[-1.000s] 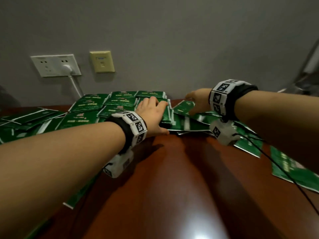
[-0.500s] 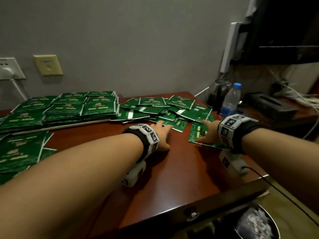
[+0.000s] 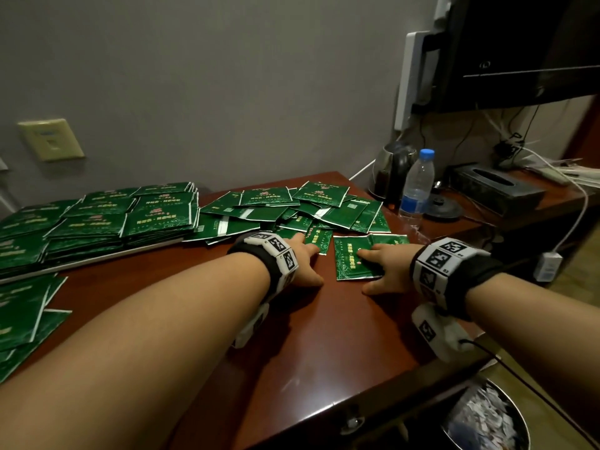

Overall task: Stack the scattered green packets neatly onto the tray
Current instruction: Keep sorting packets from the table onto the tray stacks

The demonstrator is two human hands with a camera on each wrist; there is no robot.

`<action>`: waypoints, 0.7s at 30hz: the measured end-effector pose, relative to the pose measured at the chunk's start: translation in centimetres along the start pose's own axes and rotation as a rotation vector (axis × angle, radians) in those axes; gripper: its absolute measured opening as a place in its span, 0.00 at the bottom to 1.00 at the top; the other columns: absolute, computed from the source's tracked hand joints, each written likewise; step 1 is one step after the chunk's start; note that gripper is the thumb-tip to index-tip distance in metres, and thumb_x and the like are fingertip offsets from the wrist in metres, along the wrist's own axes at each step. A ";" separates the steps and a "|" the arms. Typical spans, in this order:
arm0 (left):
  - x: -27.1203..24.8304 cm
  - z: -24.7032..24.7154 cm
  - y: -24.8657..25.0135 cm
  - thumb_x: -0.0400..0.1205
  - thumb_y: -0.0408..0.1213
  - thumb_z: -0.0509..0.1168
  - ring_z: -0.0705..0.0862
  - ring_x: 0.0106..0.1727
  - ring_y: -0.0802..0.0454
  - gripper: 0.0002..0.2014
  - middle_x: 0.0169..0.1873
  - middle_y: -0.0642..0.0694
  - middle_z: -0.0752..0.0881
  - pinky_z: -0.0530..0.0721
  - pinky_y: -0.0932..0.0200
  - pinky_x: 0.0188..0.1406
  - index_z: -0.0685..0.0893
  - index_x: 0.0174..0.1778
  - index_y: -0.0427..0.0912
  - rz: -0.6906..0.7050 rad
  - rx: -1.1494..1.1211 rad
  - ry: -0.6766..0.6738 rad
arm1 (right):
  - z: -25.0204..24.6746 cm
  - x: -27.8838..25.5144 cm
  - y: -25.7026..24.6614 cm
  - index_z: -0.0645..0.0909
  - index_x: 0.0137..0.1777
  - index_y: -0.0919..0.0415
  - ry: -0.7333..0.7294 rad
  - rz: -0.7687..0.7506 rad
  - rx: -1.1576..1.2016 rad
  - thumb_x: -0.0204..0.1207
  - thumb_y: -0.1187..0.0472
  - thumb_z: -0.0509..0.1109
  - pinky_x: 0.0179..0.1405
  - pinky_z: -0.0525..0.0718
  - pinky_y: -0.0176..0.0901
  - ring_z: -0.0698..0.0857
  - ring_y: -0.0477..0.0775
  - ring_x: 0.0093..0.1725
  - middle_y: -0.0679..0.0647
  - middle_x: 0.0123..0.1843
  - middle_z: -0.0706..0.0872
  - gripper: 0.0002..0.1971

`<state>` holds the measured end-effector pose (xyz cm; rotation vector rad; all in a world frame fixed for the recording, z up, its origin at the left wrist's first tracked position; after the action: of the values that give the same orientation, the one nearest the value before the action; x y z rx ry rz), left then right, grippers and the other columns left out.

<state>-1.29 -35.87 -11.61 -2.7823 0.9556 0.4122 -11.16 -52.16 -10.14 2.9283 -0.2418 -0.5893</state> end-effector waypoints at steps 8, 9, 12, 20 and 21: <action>-5.7 2.3 -0.5 0.76 0.64 0.64 0.68 0.76 0.40 0.40 0.77 0.44 0.62 0.73 0.43 0.72 0.59 0.82 0.57 0.024 -0.085 0.039 | -0.1 -1.7 -3.4 0.48 0.84 0.37 0.040 -0.104 -0.029 0.74 0.29 0.62 0.76 0.69 0.56 0.64 0.60 0.81 0.49 0.87 0.53 0.42; -6.8 2.6 -0.7 0.76 0.63 0.65 0.69 0.75 0.40 0.39 0.76 0.44 0.63 0.74 0.45 0.71 0.60 0.82 0.56 0.033 -0.097 0.046 | -0.1 -2.2 -4.3 0.48 0.84 0.37 0.043 -0.131 -0.035 0.75 0.30 0.62 0.77 0.69 0.55 0.64 0.59 0.82 0.49 0.87 0.53 0.41; -10.2 3.1 -2.3 0.74 0.60 0.68 0.73 0.71 0.42 0.38 0.71 0.45 0.66 0.78 0.47 0.65 0.64 0.79 0.56 0.050 -0.077 0.031 | -0.3 -3.6 -7.4 0.52 0.84 0.37 0.066 -0.256 -0.022 0.77 0.34 0.63 0.76 0.69 0.53 0.64 0.58 0.81 0.48 0.86 0.54 0.38; -20.9 4.4 -12.5 0.74 0.53 0.69 0.84 0.51 0.47 0.13 0.49 0.49 0.86 0.85 0.49 0.53 0.85 0.49 0.50 -0.097 -0.018 -0.042 | -1.8 -6.4 -17.3 0.80 0.63 0.45 0.131 -0.574 0.186 0.76 0.45 0.71 0.60 0.81 0.46 0.82 0.51 0.61 0.45 0.61 0.81 0.16; -21.8 4.6 -13.7 0.74 0.53 0.68 0.84 0.51 0.47 0.12 0.47 0.48 0.86 0.85 0.49 0.51 0.83 0.46 0.51 -0.143 -0.018 0.002 | -2.1 -6.5 -18.5 0.79 0.64 0.46 0.147 -0.581 0.171 0.75 0.44 0.72 0.60 0.81 0.47 0.81 0.52 0.61 0.46 0.62 0.81 0.18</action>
<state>-10.25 -11.53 -8.16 -2.8448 0.7499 0.3988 -13.91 -32.68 -9.04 3.1799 0.6253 -0.4257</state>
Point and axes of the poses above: each hand's wrist, its own x-axis towards the middle knuckle, its own z-axis out of the palm, y = z × x, the point moved 3 cm from there along x, towards the middle knuckle
